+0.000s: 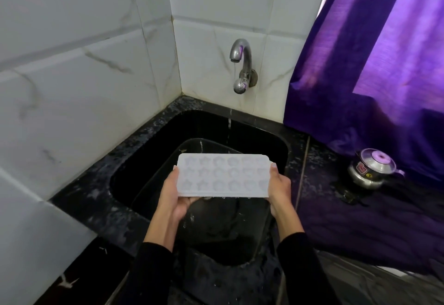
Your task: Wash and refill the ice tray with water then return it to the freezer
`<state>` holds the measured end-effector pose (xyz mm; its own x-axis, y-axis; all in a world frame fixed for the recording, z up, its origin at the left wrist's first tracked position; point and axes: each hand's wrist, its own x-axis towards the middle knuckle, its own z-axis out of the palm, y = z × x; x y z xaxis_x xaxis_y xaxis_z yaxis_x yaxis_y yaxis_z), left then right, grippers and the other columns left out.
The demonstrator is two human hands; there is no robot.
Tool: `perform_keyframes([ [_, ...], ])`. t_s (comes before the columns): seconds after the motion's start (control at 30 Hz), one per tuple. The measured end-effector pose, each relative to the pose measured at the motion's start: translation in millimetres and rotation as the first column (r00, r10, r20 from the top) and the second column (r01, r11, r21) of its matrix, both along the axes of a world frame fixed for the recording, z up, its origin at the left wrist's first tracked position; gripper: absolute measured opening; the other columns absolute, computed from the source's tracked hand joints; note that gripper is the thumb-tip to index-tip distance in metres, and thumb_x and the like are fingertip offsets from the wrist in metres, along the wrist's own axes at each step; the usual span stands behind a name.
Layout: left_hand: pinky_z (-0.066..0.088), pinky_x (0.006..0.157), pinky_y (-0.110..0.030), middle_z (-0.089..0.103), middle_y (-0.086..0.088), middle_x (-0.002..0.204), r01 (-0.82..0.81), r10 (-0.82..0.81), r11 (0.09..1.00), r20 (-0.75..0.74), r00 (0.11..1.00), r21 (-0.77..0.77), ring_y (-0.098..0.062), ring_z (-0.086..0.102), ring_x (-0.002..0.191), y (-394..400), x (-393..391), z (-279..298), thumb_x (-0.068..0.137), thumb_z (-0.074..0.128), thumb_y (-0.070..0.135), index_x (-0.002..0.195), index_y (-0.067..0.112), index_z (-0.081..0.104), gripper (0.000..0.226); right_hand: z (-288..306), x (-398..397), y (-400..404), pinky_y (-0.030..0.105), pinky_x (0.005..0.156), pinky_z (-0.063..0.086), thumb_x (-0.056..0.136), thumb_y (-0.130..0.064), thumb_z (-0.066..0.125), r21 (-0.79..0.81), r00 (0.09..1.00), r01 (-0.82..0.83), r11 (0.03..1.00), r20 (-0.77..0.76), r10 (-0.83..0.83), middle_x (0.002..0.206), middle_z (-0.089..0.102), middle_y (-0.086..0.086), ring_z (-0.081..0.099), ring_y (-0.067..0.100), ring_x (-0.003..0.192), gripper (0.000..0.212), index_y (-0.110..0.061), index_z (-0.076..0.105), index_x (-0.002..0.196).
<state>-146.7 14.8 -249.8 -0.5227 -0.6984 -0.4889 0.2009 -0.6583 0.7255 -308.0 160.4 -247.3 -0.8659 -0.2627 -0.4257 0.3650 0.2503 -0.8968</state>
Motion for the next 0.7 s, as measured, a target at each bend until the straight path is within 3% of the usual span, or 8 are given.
perform_keyframes([
  [0.2, 0.057, 0.063, -0.044, 0.067, -0.013, 0.115, -0.020, 0.021, 1.000, 0.024, 0.999, -0.014, -0.032, 0.066, 0.100, 4, 11, -2, 0.101, 0.036, 0.044, 0.127, 0.012, 0.051, 0.044, 2, 3, 3, 0.047, 0.092, 0.053, 0.098, -0.048, 0.043, 0.012, 0.998, -0.065, 0.998, 0.000, 0.065, 0.104, 0.069, 0.011, 0.066, 0.028, 0.096, 0.038, -0.017, 0.061, 0.084],
  [0.3, 0.055, 0.066, -0.047, 0.067, -0.011, 0.109, -0.068, 0.069, 0.997, 0.020, 0.997, -0.035, -0.030, 0.066, 0.096, 8, 13, -1, 0.102, 0.036, 0.040, 0.124, 0.014, 0.051, 0.037, 8, 3, 4, 0.046, 0.095, 0.051, 0.100, -0.048, 0.037, 0.076, 0.993, -0.119, 0.990, 0.005, 0.119, 0.111, 0.067, 0.011, 0.064, 0.030, 0.101, 0.048, -0.008, 0.062, 0.103],
  [0.4, 0.054, 0.066, -0.047, 0.067, -0.011, 0.107, -0.104, 0.104, 0.994, 0.014, 0.994, -0.023, -0.029, 0.067, 0.093, 10, 15, 0, 0.102, 0.035, 0.040, 0.120, 0.014, 0.051, 0.035, 16, 3, 7, 0.036, 0.095, 0.042, 0.103, -0.036, 0.033, 0.251, 0.962, -0.130, 0.959, -0.203, 0.183, 0.126, 0.058, 0.011, 0.054, 0.030, 0.117, 0.041, -0.012, 0.056, 0.128],
  [0.47, 0.055, 0.068, -0.048, 0.067, -0.012, 0.108, -0.114, 0.115, 0.993, 0.012, 0.993, -0.020, -0.030, 0.066, 0.094, 10, 17, -1, 0.102, 0.035, 0.040, 0.120, 0.014, 0.052, 0.035, 23, 1, 9, 0.035, 0.094, 0.038, 0.102, -0.020, 0.036, 0.338, 0.883, -0.096, 0.936, -0.405, 0.237, 0.131, 0.053, 0.010, 0.050, 0.028, 0.120, 0.035, -0.016, 0.051, 0.133],
  [0.53, 0.055, 0.071, -0.050, 0.067, -0.012, 0.109, -0.112, 0.113, 0.993, 0.015, 0.993, -0.036, -0.031, 0.066, 0.096, 10, 18, -2, 0.102, 0.034, 0.040, 0.121, 0.014, 0.051, 0.036, 28, -4, 8, 0.039, 0.102, 0.035, 0.097, -0.006, 0.040, 0.418, 0.770, -0.096, 0.903, -0.544, 0.334, 0.136, 0.046, 0.007, 0.045, 0.026, 0.125, 0.038, -0.021, 0.055, 0.128],
  [0.63, 0.055, 0.071, -0.049, 0.067, -0.013, 0.112, -0.105, 0.106, 0.993, 0.014, 0.994, -0.054, -0.031, 0.066, 0.098, 10, 18, -4, 0.103, 0.033, 0.041, 0.118, 0.016, 0.053, 0.035, 38, -7, 3, 0.047, 0.112, 0.015, 0.090, 0.002, 0.047, 0.653, 0.629, -0.124, 0.747, -0.530, 0.568, 0.150, 0.029, 0.003, 0.021, 0.023, 0.141, 0.046, -0.031, 0.064, 0.117],
  [0.7, 0.055, 0.069, -0.048, 0.067, -0.013, 0.112, -0.097, 0.098, 0.994, 0.013, 0.995, -0.054, -0.031, 0.066, 0.097, 11, 18, -2, 0.103, 0.032, 0.040, 0.118, 0.016, 0.053, 0.035, 42, -7, -1, 0.053, 0.114, 0.005, 0.087, 0.006, 0.048, 0.755, 0.583, -0.134, 0.642, -0.464, 0.667, 0.156, 0.020, 0.006, 0.005, 0.026, 0.146, 0.053, -0.034, 0.065, 0.118],
])
